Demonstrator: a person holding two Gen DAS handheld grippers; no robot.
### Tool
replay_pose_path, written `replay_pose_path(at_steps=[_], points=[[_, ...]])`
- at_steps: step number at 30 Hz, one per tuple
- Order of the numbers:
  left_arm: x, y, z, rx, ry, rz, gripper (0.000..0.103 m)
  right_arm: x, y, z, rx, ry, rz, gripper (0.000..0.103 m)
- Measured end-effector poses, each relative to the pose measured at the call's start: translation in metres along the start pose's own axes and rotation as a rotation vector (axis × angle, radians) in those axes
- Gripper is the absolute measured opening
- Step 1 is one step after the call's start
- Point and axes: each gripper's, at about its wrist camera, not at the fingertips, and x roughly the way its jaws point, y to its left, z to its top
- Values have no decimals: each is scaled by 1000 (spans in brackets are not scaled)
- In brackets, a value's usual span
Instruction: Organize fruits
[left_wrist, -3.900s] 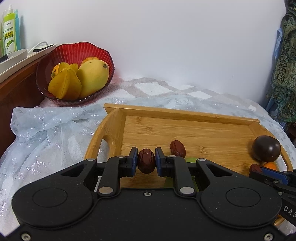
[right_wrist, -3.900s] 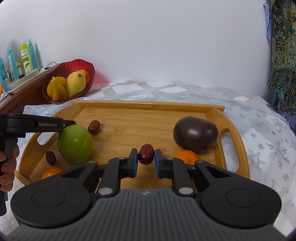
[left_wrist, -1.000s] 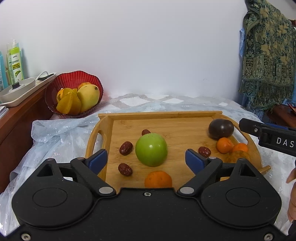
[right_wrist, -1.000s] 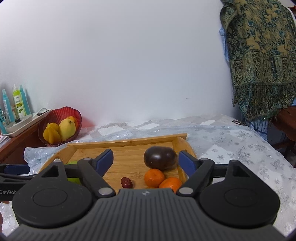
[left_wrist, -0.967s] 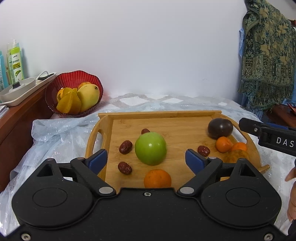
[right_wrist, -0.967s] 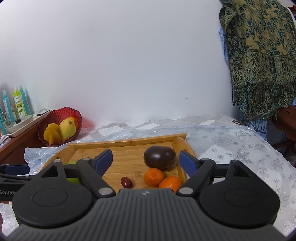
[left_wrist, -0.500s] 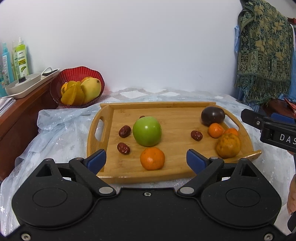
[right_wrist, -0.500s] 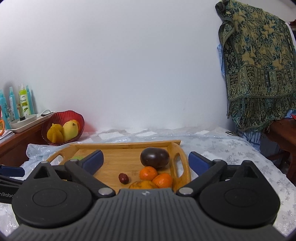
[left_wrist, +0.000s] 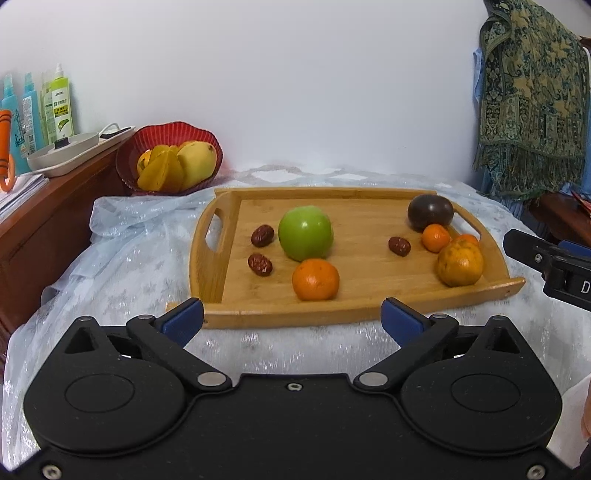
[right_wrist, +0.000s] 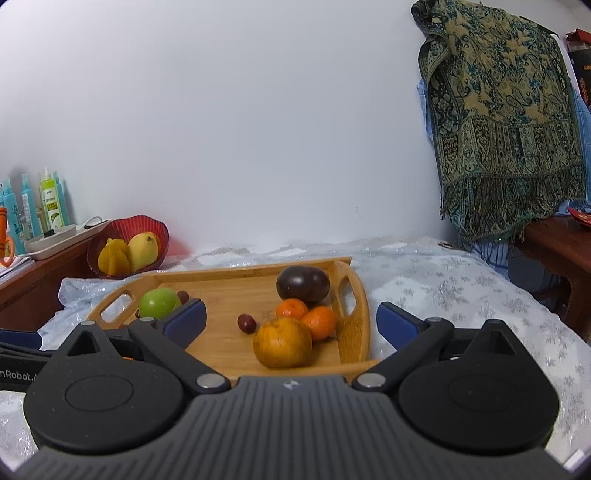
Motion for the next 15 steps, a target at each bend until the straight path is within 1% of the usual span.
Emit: replay_pose_path(at_steps=[7,15], points=[[7,3,-18,-20,38,8,102,-4,4,-17,8,33,0,103],[16,8,-32,-35,67,18,102,0,11,-37,-23,92,-12,103]])
